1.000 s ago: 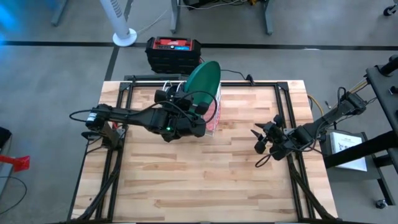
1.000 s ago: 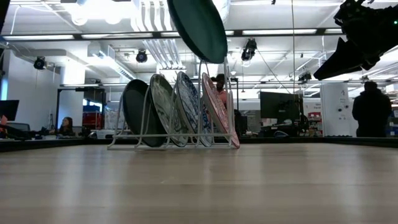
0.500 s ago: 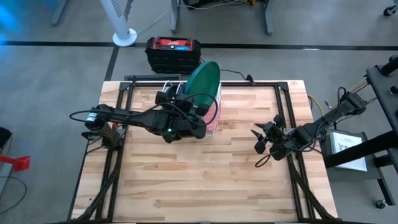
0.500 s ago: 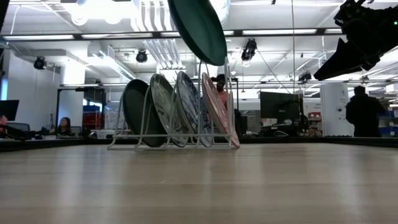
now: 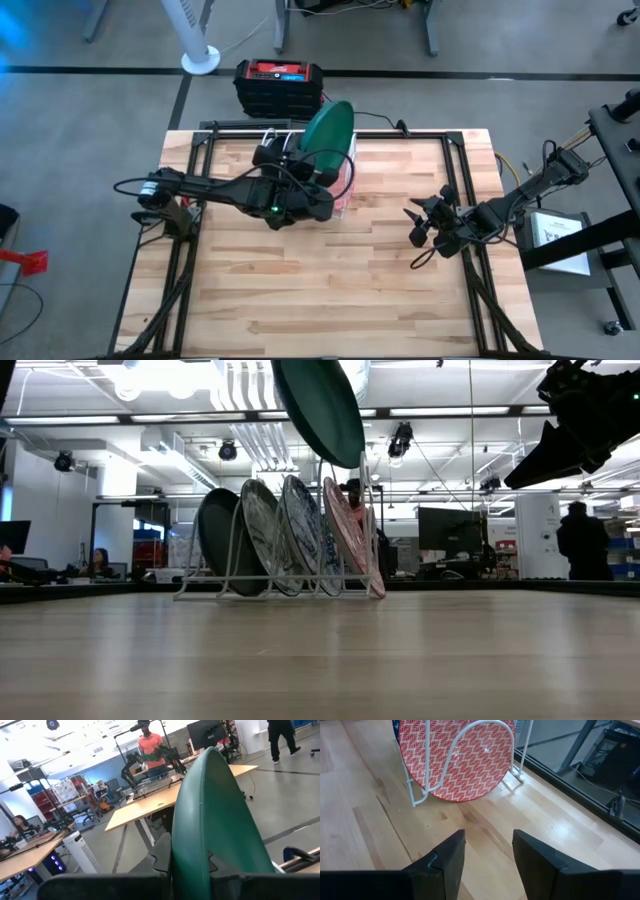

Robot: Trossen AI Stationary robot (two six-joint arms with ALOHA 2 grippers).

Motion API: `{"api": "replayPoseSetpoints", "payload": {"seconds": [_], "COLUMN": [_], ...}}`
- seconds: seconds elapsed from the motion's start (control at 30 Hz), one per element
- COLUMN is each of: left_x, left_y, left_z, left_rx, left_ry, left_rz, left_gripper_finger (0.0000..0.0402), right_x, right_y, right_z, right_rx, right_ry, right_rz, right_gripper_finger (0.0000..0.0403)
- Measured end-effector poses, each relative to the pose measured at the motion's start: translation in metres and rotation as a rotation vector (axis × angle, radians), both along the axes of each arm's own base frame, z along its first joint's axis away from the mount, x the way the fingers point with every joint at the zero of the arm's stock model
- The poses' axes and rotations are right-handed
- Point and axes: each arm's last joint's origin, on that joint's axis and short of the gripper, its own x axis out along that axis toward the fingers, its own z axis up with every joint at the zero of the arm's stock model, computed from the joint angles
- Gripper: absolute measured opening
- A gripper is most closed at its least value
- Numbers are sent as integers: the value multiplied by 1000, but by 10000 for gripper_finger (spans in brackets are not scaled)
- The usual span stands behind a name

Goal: Sort dishes
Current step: Put the green plate into the white dish rack

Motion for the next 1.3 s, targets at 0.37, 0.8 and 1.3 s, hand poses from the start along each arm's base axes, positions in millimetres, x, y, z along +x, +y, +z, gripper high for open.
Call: {"api": "replayPoseSetpoints", "payload": {"seconds": [0.37,0.8,1.3], "left_x": [25,44,53], "left_y": [-3,-7,-8], "left_z": [-22,-47,-64], "left_rx": [1,-9,5], "left_ry": [-18,23,38], "left_rz": [7,-14,0], "left_gripper_finger": [11,11,11], "right_x": [0,0,-1], "right_y": [0,0,0], "right_z": [-1,-3,-3], "right_rx": [5,3,3], "right_ry": [-3,1,1], "right_rz": [-5,-5,-6], "right_gripper_finger": [153,154,154]}}
